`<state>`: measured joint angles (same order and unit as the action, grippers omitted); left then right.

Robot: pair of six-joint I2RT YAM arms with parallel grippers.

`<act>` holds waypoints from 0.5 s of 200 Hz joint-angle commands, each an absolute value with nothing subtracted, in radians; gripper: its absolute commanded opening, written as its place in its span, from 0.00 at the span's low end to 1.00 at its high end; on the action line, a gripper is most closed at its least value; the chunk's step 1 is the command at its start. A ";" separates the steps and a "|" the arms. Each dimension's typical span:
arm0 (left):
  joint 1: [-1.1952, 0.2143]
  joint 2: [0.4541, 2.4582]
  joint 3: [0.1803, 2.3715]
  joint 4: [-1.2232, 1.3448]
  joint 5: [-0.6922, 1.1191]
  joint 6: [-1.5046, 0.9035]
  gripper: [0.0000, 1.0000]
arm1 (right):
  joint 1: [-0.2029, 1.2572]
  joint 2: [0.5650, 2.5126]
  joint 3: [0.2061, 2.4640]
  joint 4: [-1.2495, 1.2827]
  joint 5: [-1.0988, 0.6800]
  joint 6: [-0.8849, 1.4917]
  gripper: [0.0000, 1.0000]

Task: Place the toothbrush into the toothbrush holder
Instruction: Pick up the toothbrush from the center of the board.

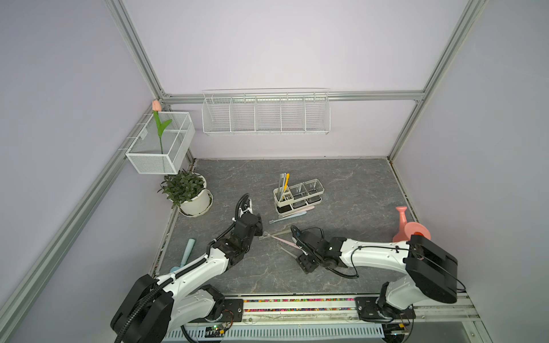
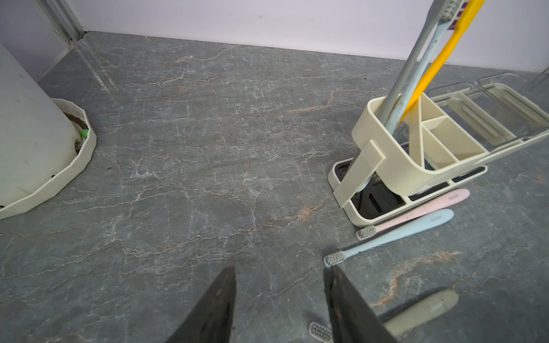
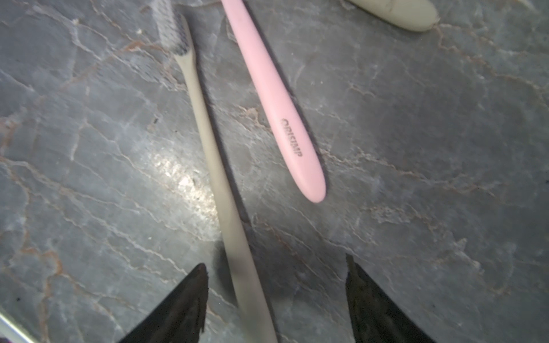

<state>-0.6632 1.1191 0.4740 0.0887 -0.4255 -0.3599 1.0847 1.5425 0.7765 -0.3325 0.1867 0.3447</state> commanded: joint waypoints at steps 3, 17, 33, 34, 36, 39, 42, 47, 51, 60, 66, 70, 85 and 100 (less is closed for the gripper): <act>-0.668 1.097 0.497 0.087 -0.421 -0.394 0.52 | 1.095 1.555 0.793 -0.384 0.204 0.375 0.75; -0.668 1.090 0.496 0.082 -0.425 -0.395 0.52 | 1.096 1.556 0.799 -0.402 0.198 0.386 0.74; -0.667 1.081 0.502 0.070 -0.430 -0.390 0.53 | 1.104 1.548 0.802 -0.422 0.206 0.395 0.73; -0.667 1.080 0.502 0.070 -0.430 -0.390 0.53 | 1.103 1.547 0.802 -0.423 0.207 0.396 0.73; -0.667 1.079 0.501 0.070 -0.431 -0.389 0.53 | 1.104 1.544 0.801 -0.423 0.209 0.397 0.73; -0.667 1.078 0.500 0.070 -0.433 -0.388 0.53 | 1.104 1.542 0.800 -0.425 0.211 0.398 0.73; -0.668 1.076 0.500 0.069 -0.436 -0.388 0.53 | 1.104 1.540 0.799 -0.425 0.214 0.399 0.72; -0.668 1.074 0.499 0.068 -0.442 -0.388 0.53 | 1.107 1.536 0.797 -0.426 0.222 0.400 0.72; -0.667 1.073 0.499 0.067 -0.444 -0.390 0.53 | 1.106 1.537 0.794 -0.426 0.227 0.402 0.72; -0.668 1.069 0.499 0.064 -0.448 -0.388 0.53 | 1.107 1.535 0.790 -0.427 0.242 0.405 0.71; -0.668 1.067 0.497 0.067 -0.448 -0.388 0.53 | 1.108 1.536 0.789 -0.431 0.252 0.408 0.71; -0.668 1.068 0.496 0.069 -0.448 -0.388 0.54 | 1.108 1.536 0.790 -0.434 0.256 0.410 0.70; -0.667 1.073 0.494 0.071 -0.454 -0.391 0.54 | 1.108 1.536 0.793 -0.443 0.267 0.416 0.69; -0.668 1.082 0.498 0.069 -0.450 -0.396 0.54 | 1.111 1.530 0.796 -0.449 0.269 0.421 0.69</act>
<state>-0.6632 1.0817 0.4740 0.0772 -0.4301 -0.3660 1.1023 1.5440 0.7856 -0.4110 0.2375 0.3923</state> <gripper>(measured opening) 0.540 0.694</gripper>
